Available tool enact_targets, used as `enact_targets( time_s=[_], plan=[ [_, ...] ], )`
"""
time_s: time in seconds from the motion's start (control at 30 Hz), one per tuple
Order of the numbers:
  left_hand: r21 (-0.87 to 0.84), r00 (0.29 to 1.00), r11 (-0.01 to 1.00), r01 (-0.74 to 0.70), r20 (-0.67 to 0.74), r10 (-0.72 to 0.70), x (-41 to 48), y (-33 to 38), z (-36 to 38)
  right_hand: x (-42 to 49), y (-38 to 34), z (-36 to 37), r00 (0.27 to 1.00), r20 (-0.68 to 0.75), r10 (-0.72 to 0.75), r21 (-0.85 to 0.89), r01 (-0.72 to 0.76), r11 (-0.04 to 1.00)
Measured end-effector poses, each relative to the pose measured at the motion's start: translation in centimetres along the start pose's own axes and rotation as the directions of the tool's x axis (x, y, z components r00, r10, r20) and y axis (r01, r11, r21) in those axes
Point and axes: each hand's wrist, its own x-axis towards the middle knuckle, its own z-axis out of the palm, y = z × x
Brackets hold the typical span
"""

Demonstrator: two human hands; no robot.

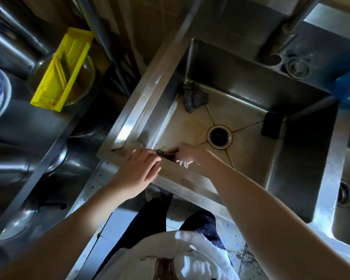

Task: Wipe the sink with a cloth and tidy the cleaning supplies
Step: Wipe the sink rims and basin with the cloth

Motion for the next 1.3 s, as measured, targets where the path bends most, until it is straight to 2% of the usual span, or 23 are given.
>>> enact_targets(
  time_s=[0.1,0.23,0.33,0.53,0.7,0.87,1.1,1.3],
  plan=[
    [-0.01,1.0,1.0,0.001,-0.003,-0.001,-0.3,-0.5,-0.6,0.5,-2.6,0.1,0.997,-0.018,-0.075,0.022,0.075,0.997],
    [-0.006,1.0,1.0,-0.004,-0.011,0.004,-0.5,-0.4,-0.8,0.0,-1.3,0.4,0.991,-0.084,-0.104,-0.019,0.103,0.994],
    [-0.019,0.999,1.0,-0.001,-0.036,0.0,-0.5,0.4,-0.3,-1.0,2.1,0.2,0.996,-0.082,-0.042,-0.068,0.037,0.997],
    [-0.011,0.995,1.0,-0.006,-0.099,0.005,0.0,3.6,1.3,-5.2,12.4,-0.5,0.989,-0.098,0.112,-0.048,-0.117,0.992],
    [0.018,0.997,1.0,-0.026,-0.076,0.027,0.3,6.3,2.2,-9.7,20.3,-1.2,0.965,-0.141,0.222,-0.081,-0.234,0.969],
    [-0.005,0.997,1.0,-0.002,-0.077,0.001,0.0,7.5,2.7,-12.4,24.3,-1.8,0.948,-0.149,0.282,-0.11,-0.299,0.948],
    [-0.083,0.992,0.995,0.05,-0.112,-0.06,-0.6,7.2,2.4,-11.5,22.7,-1.2,0.949,-0.179,0.261,-0.087,-0.279,0.956],
    [-0.111,0.987,0.988,0.11,-0.107,-0.122,-1.4,4.6,1.7,-8.0,16.3,-1.1,0.977,-0.098,0.187,-0.14,-0.2,0.97]
  ],
)
